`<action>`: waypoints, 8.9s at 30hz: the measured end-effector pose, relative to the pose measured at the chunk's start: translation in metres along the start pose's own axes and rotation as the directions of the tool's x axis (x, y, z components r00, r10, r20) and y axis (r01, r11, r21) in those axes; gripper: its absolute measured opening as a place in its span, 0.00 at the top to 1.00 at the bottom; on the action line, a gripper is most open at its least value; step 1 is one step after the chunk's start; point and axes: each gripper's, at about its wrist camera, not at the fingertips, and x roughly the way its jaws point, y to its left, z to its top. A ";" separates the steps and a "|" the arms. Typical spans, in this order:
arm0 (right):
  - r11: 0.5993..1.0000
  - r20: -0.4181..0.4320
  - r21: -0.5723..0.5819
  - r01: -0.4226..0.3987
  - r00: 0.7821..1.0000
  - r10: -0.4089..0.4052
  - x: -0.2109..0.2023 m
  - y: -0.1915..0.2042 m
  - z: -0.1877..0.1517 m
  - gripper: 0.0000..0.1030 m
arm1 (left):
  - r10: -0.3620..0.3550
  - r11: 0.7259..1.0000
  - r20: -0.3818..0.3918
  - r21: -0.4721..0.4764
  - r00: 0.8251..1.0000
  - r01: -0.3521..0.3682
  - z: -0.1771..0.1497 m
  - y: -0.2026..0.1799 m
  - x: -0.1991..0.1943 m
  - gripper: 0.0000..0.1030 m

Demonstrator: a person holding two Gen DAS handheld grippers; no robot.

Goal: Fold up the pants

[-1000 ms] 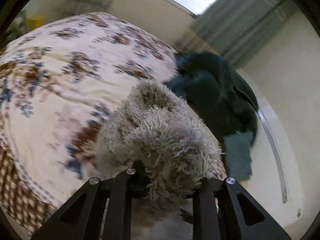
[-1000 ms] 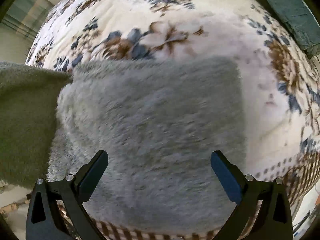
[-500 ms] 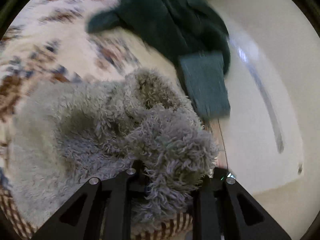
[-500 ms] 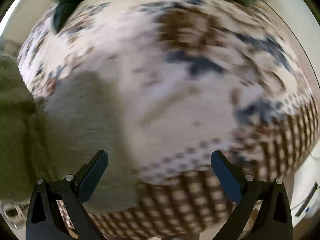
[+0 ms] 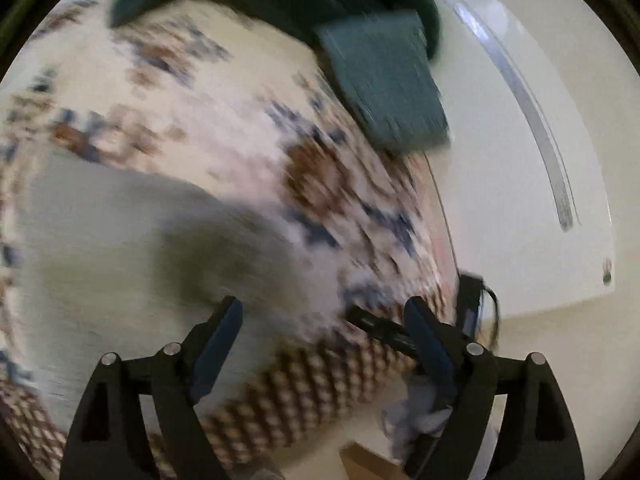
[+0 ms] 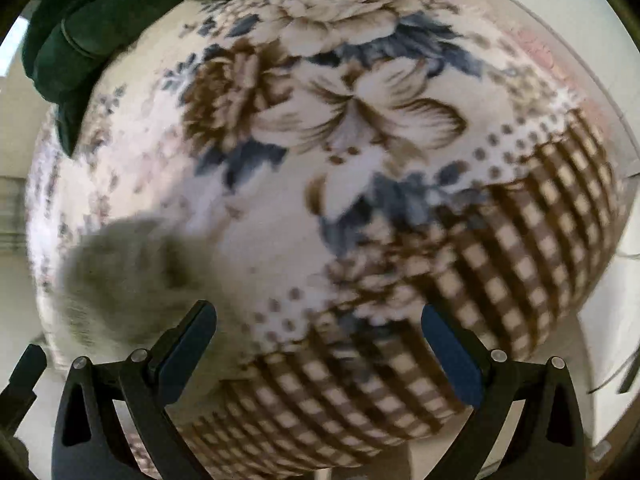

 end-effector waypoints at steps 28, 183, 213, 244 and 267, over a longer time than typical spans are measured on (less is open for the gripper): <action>0.967 -0.165 0.033 -0.253 0.953 0.255 0.059 0.089 0.018 0.36 | 0.265 0.909 -0.040 -0.324 0.963 -0.263 0.030 0.250 0.018 0.08; 0.755 0.121 -0.645 0.116 0.991 -0.050 0.287 0.797 0.032 0.13 | 0.536 0.812 0.191 -0.384 0.822 -0.440 0.234 0.562 -0.186 0.06; 0.645 0.461 -0.708 0.286 0.880 0.116 -0.136 0.701 -0.126 0.00 | 0.649 0.761 0.362 -0.304 0.669 -0.574 0.130 0.284 -0.365 0.01; 0.612 0.517 -0.750 0.253 0.801 0.303 -0.441 0.608 -0.320 0.00 | 0.654 0.744 0.522 -0.311 0.548 -0.592 -0.019 0.122 -0.525 0.00; 0.602 0.495 -0.762 0.238 0.814 0.305 -0.440 0.622 -0.306 0.00 | 0.675 0.723 0.522 -0.329 0.521 -0.607 -0.026 0.120 -0.527 0.00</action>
